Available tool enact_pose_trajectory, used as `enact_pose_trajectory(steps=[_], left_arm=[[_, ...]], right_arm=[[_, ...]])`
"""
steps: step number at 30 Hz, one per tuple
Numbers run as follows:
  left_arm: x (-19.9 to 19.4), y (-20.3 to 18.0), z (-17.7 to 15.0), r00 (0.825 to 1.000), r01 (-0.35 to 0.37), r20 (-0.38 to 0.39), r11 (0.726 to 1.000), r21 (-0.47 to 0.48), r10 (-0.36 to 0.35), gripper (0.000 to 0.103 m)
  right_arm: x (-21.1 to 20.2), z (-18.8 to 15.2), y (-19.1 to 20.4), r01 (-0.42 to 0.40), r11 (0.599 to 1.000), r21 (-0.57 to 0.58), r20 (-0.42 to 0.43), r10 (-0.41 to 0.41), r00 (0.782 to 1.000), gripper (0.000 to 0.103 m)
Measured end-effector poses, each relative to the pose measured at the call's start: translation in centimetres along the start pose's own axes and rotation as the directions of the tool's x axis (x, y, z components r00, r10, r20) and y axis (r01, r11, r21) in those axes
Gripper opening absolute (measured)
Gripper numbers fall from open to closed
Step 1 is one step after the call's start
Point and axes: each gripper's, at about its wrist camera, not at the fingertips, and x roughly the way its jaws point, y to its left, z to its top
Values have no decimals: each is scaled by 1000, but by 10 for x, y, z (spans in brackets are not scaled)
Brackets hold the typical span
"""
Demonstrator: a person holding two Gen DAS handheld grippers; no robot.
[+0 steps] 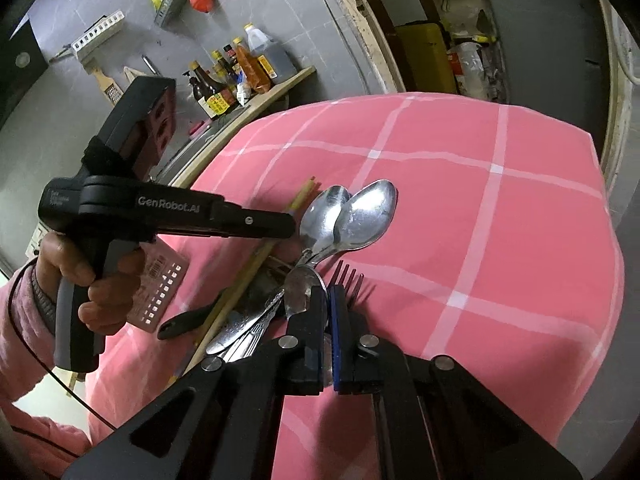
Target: Organize utensils
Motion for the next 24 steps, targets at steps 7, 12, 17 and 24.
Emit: enact_pose_trajectory(steps=[7,12,17,24], left_arm=[[-21,-7,-7,997,-23,74,999,35,20,14],[-31,-7,-12,993,-7,121,999,41,2,14],[-43,-8,-16,987,-8,159,998,60,-1,7],[-33,-1,-15,994,-3,113,999,43,-2,7]], right_arm=[[-7,0,-5,23,999,37,25,-24,999,3],[-15,0,-10,56,996,71,66,-60,996,3],[-23,5,-8,84,993,79,102,-92,990,3],[-21,5,-7,94,992,85,103,-102,989,3]])
